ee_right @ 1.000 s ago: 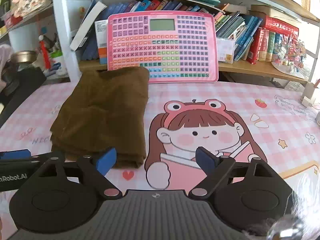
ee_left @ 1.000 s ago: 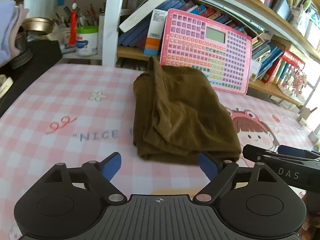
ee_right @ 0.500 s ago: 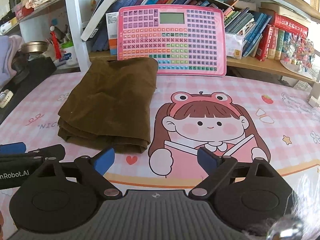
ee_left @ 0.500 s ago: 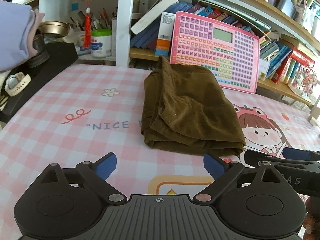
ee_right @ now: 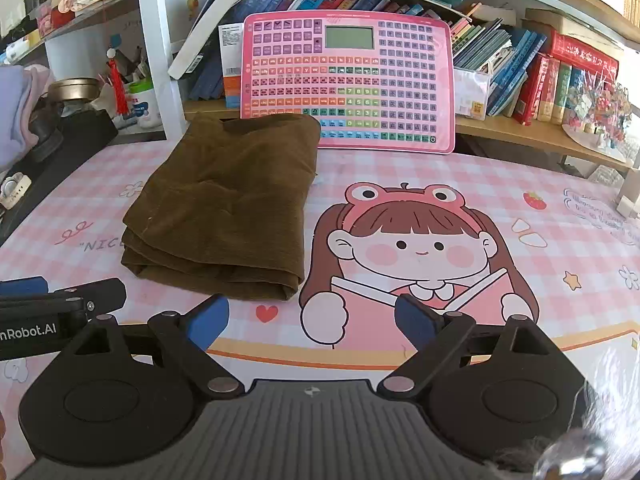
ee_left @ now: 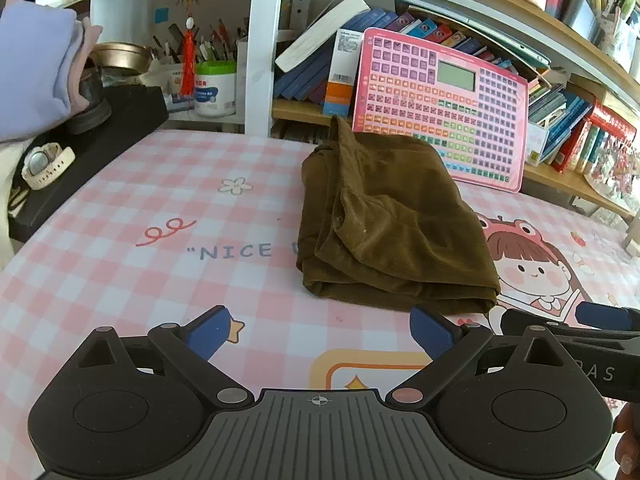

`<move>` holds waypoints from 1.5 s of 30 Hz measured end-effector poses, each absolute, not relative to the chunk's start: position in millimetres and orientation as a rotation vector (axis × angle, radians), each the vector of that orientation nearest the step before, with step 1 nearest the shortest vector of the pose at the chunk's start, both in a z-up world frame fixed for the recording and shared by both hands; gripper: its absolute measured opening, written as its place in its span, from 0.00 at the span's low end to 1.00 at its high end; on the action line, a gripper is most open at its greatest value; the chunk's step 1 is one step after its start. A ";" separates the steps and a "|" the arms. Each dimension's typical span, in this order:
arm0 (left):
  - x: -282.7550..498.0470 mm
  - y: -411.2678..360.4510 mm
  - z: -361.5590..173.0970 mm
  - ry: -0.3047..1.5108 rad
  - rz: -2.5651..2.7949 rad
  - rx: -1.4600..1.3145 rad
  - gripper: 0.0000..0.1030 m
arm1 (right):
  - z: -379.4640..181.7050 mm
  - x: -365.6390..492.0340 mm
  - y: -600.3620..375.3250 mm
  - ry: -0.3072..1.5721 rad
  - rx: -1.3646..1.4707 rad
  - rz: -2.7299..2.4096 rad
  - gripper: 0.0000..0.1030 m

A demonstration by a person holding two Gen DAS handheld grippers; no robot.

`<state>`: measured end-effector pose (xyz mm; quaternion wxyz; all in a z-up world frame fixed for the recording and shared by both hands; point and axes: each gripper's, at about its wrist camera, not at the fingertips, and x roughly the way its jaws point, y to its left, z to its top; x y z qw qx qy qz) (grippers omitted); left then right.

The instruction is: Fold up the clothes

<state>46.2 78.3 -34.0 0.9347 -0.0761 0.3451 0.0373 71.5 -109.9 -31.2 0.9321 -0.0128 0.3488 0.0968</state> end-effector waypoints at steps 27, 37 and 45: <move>52.8 82.0 -37.4 0.725 0.061 -0.171 0.98 | -32.7 73.1 -107.0 0.717 -0.042 0.188 0.87; 53.2 80.1 -36.1 0.728 0.054 -0.165 1.00 | -31.2 71.6 -108.1 0.714 -0.039 0.180 0.87; 53.1 81.7 -35.6 0.737 0.058 -0.179 1.00 | -31.5 71.4 -107.4 0.720 -0.036 0.181 0.88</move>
